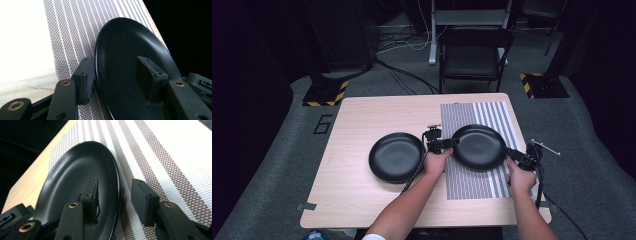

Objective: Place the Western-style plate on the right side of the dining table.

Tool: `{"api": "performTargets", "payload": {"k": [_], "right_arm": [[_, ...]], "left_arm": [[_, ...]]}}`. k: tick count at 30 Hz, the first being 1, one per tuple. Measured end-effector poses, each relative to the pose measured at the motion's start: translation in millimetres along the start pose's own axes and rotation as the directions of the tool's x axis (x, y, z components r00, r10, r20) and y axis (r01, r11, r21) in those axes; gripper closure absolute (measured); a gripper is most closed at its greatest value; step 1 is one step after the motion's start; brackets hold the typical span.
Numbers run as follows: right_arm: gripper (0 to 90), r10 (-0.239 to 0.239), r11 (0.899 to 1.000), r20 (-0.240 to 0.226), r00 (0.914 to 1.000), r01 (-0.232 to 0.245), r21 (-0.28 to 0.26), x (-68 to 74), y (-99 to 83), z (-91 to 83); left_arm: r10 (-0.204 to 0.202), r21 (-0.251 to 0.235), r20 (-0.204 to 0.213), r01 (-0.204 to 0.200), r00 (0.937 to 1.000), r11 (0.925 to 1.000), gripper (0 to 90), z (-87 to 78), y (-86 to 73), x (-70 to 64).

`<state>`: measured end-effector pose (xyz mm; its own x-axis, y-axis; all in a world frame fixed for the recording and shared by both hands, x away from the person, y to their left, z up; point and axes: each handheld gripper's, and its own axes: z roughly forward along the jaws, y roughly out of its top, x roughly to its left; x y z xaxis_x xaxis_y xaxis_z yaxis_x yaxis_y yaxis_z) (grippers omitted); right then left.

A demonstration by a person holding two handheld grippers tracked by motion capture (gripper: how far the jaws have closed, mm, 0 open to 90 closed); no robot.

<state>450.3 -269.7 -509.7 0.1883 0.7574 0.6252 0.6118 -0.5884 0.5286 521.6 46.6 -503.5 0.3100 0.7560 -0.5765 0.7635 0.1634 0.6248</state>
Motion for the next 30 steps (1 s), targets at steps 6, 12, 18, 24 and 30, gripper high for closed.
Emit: {"api": "performTargets", "payload": {"k": [6,12,18,24,30], "right_arm": [[54.1,-0.058,0.998,-0.013,0.9982,0.058,-0.006,7.7,0.4,-5.8],[47.9,-0.145,0.989,-0.016,0.9893,0.145,-0.011,16.3,-3.6,-11.5],[47.8,-0.327,0.945,0.035,0.9443,0.327,0.000,30.4,-9.9,-19.5],[48.0,-0.407,0.913,0.037,0.9126,0.407,0.008,40.5,-19.2,-23.2],[48.3,-0.448,0.894,0.019,0.8940,0.448,0.008,49.6,-25.1,-26.9]], "left_arm": [[0.060,0.018,-0.002,-0.060,0.9982,0.9981,48.8,-7.3,2.4,0.9],[0.122,0.014,0.006,-0.122,0.9925,0.9924,48.7,-23.7,9.2,-0.2],[0.240,0.007,-0.029,-0.240,0.9703,0.9707,48.4,-45.4,14.0,3.3],[0.319,0.022,-0.037,-0.318,0.9470,0.9477,48.4,-69.8,16.2,9.6],[0.365,0.020,-0.057,-0.365,0.9291,0.9308,48.4,-95.8,17.9,20.0]]}}
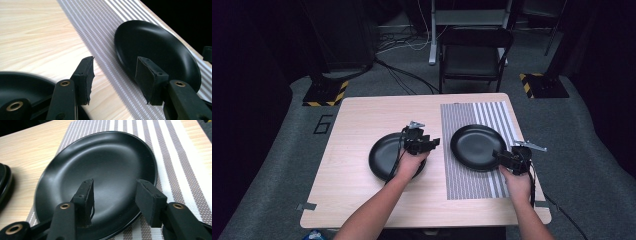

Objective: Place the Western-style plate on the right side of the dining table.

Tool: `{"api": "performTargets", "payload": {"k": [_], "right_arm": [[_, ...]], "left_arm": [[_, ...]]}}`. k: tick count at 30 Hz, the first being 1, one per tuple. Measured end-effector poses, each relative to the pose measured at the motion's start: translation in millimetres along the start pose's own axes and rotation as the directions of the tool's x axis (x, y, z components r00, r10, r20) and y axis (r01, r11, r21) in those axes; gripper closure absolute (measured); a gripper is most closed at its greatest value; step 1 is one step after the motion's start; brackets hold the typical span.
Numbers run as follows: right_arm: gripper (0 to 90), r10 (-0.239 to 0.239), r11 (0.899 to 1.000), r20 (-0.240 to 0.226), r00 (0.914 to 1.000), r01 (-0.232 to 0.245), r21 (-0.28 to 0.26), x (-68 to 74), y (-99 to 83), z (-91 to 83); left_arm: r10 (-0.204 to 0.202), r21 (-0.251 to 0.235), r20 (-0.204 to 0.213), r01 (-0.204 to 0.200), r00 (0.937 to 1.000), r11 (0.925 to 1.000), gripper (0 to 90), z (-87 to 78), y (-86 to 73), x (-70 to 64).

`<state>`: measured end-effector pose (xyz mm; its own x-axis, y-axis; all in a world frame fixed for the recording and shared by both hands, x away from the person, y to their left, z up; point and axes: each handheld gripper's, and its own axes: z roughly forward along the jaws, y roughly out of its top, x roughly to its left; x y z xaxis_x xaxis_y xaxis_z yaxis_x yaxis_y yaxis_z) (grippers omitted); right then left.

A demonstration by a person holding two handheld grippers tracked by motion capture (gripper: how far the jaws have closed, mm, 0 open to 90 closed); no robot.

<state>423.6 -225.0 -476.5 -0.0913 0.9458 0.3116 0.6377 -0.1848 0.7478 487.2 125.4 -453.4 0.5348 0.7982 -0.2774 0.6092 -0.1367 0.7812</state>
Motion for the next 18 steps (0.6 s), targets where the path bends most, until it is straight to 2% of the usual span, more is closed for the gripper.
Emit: {"api": "performTargets", "payload": {"k": [2,9,13,15,18], "right_arm": [[48.2,-0.001,1.000,0.000,1.0000,0.001,-0.001,1.1,-0.5,-1.2],[48.1,-0.050,0.999,0.000,0.9987,0.050,-0.008,5.0,-1.4,-7.7],[48.0,-0.051,0.998,-0.016,0.9986,0.051,-0.022,6.4,-1.8,-11.8],[48.0,-0.043,0.999,-0.024,0.9988,0.043,-0.021,6.1,-2.4,-12.9],[47.9,-0.049,0.998,-0.031,0.9983,0.048,-0.029,6.5,-5.1,-14.6]], "left_arm": [[-0.001,0.002,-0.001,0.001,1.0000,1.0000,48.4,-6.5,-1.6,4.7],[0.002,-0.012,0.000,-0.002,1.0000,0.9999,48.4,-32.5,-7.1,20.0],[0.024,-0.016,-0.018,-0.024,0.9995,0.9996,48.4,-46.4,-12.5,28.3],[0.049,-0.011,-0.046,-0.050,0.9978,0.9987,48.4,-52.5,-15.4,33.7],[0.045,-0.007,-0.062,-0.045,0.9971,0.9989,48.4,-62.2,-20.4,43.0]]}}
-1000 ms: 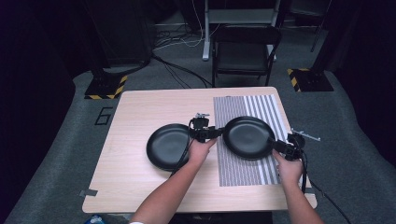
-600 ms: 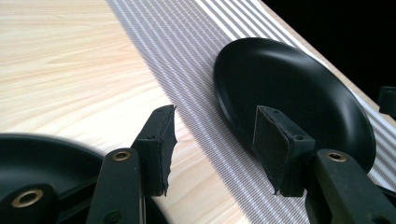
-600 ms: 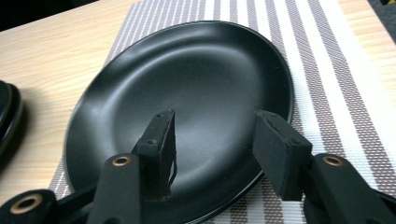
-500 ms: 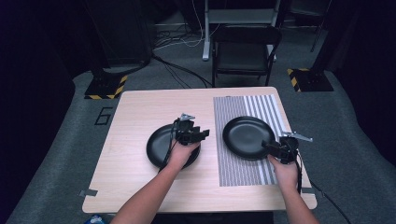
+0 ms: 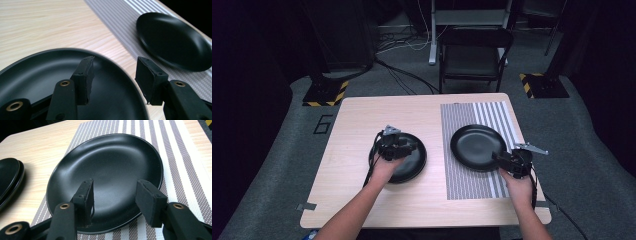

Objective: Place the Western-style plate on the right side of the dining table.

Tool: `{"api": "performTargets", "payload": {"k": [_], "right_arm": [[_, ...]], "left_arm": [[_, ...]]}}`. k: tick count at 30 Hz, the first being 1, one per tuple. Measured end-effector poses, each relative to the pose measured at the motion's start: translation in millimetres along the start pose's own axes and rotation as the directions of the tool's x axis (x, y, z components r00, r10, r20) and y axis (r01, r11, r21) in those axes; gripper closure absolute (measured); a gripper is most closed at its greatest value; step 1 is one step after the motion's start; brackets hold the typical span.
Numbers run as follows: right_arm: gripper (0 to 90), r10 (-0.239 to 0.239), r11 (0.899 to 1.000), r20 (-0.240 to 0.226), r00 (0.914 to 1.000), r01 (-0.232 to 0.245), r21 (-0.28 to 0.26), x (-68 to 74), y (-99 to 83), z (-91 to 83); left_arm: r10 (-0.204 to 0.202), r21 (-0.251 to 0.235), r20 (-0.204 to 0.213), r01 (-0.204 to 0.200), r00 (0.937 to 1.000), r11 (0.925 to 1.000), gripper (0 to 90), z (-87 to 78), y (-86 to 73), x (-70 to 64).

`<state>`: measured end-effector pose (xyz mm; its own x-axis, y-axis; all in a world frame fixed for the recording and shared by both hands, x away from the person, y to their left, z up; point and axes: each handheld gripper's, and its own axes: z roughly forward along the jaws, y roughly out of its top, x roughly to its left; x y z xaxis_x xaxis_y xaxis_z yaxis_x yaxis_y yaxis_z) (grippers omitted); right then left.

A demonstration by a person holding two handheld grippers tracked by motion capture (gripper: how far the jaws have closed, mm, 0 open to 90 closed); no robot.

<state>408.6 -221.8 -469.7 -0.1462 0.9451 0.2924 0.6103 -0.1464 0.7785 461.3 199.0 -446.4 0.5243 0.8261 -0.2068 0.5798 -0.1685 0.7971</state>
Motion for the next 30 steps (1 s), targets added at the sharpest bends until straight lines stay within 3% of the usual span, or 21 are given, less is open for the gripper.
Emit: {"api": "performTargets", "payload": {"k": [4,13,18,30], "right_arm": [[47.8,-0.017,1.000,-0.005,0.9998,0.017,-0.005,1.7,-3.7,-3.5],[47.5,-0.045,0.999,-0.008,0.9990,0.045,0.000,0.4,-7.2,-12.8],[47.1,-0.033,0.999,-0.028,0.9991,0.033,-0.004,-2.4,-9.6,-17.6],[46.8,-0.055,0.998,-0.023,0.9982,0.055,0.010,-7.7,-17.1,-28.0]], "left_arm": [[-0.027,-0.004,-0.001,0.027,0.9996,0.9996,48.3,-10.8,-6.7,13.6],[-0.044,0.003,-0.031,0.044,0.9985,0.9990,48.3,-33.8,-22.8,41.7],[-0.067,-0.005,-0.049,0.066,0.9966,0.9978,48.3,-45.1,-33.1,53.9],[-0.043,0.006,-0.090,0.044,0.9950,0.9990,47.4,-72.3,-61.6,71.7]]}}
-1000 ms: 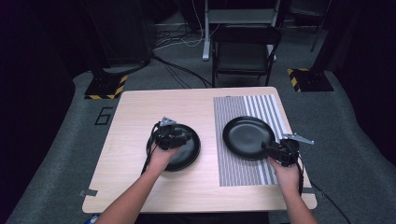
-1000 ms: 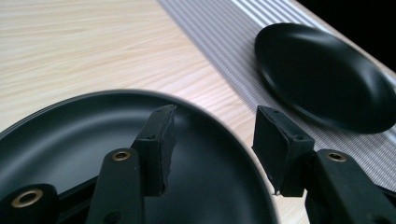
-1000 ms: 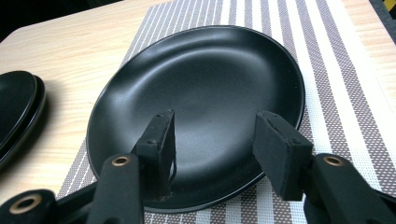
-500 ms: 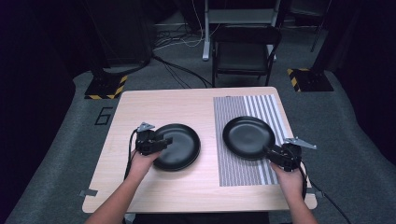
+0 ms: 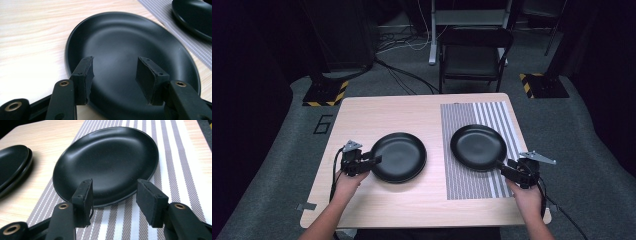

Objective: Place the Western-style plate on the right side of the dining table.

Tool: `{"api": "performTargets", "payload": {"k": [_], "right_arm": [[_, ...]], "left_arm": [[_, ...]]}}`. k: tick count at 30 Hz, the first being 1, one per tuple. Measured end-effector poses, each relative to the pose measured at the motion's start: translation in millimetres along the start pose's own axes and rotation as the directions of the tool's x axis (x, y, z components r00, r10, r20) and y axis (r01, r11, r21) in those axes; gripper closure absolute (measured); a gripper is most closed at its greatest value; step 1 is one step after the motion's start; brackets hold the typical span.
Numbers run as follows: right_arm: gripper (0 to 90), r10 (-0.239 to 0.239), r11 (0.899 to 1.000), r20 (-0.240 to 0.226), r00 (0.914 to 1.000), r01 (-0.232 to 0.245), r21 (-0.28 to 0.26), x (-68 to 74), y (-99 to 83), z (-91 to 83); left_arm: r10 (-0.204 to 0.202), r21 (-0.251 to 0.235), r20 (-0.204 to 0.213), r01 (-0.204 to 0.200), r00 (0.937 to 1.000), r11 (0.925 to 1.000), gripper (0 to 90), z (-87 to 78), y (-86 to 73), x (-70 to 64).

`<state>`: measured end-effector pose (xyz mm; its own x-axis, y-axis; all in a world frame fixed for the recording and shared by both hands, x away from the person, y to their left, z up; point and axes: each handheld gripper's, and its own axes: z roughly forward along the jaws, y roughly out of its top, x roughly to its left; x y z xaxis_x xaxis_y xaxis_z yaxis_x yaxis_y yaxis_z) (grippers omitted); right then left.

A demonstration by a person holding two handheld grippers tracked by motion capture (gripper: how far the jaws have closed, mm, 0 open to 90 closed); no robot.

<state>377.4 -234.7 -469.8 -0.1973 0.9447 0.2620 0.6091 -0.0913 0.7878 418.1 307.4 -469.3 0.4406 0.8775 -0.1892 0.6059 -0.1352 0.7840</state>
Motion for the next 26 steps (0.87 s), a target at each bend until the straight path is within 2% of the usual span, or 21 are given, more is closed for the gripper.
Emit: {"api": "performTargets", "payload": {"k": [6,10,13,16,20,22,26], "right_arm": [[46.6,0.014,1.000,0.009,0.9999,-0.014,-0.014,-5.3,-8.0,-2.5],[46.2,-0.009,1.000,0.013,0.9999,0.009,-0.010,-4.1,-12.2,-4.3],[46.0,-0.043,0.999,0.028,0.9987,0.043,-0.001,-3.1,-15.2,-4.5],[46.0,-0.038,0.999,0.019,0.9991,0.038,0.009,-3.7,-19.1,-3.5],[45.4,-0.045,0.999,0.029,0.9986,0.045,0.013,-3.7,-22.7,-3.7],[44.9,-0.064,0.998,0.039,0.9972,0.063,0.008,-3.3,-23.9,-4.2],[43.2,-0.059,0.998,0.040,0.9975,0.059,0.002,-3.9,-25.7,-5.0]], "left_arm": [[-0.029,0.012,-0.018,0.029,0.9994,0.9995,46.8,-11.2,-14.7,14.8],[-0.029,0.019,-0.033,0.030,0.9990,0.9994,45.6,-15.5,-24.2,22.3],[-0.049,0.029,-0.028,0.050,0.9984,0.9983,45.5,-18.6,-28.8,29.0],[-0.040,0.022,-0.051,0.042,0.9979,0.9989,45.3,-21.3,-32.9,33.4],[-0.017,0.029,-0.087,0.019,0.9961,0.9994,44.2,-24.0,-34.3,39.4],[-0.039,0.013,-0.085,0.040,0.9956,0.9991,41.9,-25.5,-33.4,43.2],[-0.051,0.004,-0.083,0.052,0.9952,0.9986,40.9,-26.3,-32.9,49.7]]}}
